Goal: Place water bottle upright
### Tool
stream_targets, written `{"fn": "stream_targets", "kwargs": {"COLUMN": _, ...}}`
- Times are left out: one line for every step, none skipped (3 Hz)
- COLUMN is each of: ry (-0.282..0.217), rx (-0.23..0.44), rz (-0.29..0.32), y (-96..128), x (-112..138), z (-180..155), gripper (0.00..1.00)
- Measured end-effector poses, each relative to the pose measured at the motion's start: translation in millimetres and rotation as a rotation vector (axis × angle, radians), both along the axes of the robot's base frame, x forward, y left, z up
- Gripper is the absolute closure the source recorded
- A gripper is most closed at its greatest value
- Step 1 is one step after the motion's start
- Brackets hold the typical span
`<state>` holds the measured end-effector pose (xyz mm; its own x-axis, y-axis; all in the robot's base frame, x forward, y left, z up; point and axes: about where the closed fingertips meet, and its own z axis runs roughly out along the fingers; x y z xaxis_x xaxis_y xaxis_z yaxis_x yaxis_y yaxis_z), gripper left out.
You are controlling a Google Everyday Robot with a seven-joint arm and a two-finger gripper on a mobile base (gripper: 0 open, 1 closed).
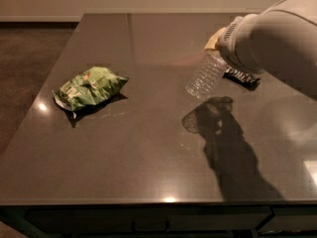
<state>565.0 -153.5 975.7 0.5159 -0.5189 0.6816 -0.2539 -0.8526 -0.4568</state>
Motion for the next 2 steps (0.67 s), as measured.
{"fn": "stream_targets", "kwargs": {"ry": -0.050, "rx": -0.059, "rz": 0.050, "y": -10, "x": 4, "z": 1, "gripper": 1.00}}
{"fn": "stream_targets", "kwargs": {"ry": -0.162, "rx": -0.110, "rz": 0.143, "y": -15, "x": 10, "z": 15, "gripper": 1.00}}
